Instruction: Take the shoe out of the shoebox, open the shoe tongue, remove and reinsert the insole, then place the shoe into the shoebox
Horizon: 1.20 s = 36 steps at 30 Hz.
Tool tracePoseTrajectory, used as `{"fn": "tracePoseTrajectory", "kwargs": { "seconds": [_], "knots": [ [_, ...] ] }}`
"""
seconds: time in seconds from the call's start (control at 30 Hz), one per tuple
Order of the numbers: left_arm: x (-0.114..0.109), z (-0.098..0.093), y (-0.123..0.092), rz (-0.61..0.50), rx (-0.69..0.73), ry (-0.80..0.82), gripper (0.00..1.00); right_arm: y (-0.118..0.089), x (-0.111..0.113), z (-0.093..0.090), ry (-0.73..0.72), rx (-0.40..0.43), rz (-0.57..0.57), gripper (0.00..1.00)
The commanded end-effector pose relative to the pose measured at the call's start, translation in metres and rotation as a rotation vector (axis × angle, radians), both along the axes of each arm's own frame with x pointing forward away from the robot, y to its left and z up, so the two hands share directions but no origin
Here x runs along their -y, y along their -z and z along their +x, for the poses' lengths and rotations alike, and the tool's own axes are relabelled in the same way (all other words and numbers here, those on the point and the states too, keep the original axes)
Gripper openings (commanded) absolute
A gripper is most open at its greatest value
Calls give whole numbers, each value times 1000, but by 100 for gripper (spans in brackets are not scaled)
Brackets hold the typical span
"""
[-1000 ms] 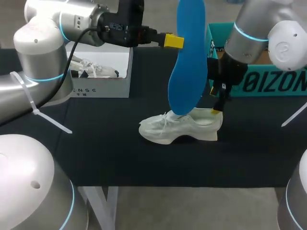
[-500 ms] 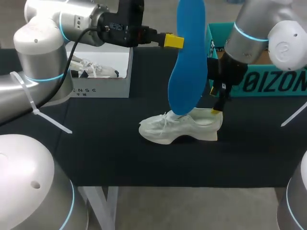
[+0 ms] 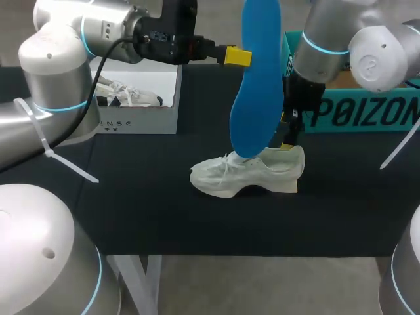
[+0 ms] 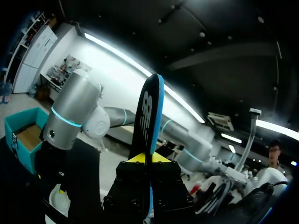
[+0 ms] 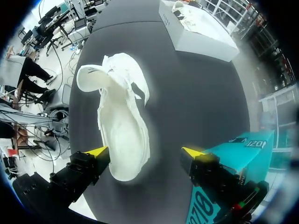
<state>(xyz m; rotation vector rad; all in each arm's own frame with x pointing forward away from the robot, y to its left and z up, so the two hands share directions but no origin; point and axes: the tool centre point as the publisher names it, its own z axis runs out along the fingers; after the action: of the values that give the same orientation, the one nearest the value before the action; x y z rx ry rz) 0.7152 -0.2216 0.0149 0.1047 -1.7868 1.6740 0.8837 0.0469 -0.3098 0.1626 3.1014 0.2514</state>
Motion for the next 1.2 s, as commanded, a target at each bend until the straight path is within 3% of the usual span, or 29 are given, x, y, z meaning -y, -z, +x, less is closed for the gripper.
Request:
{"fn": "tracePoseTrajectory", "kwargs": {
  "seconds": [0.03,0.43,1.13,1.17,1.2],
  "knots": [
    [0,0,0,0,0,0,0,23,-20,18,-55,-19,-1,100],
    [0,0,0,0,0,0,0,41,-45,9,-80,-29,46,100],
    [0,0,0,0,0,0,0,87,-60,12,-76,-99,99,99],
    [0,0,0,0,0,0,0,86,-61,11,-73,-101,98,59],
    [0,0,0,0,0,0,0,86,-62,11,-72,-103,98,46]
  ]
}}
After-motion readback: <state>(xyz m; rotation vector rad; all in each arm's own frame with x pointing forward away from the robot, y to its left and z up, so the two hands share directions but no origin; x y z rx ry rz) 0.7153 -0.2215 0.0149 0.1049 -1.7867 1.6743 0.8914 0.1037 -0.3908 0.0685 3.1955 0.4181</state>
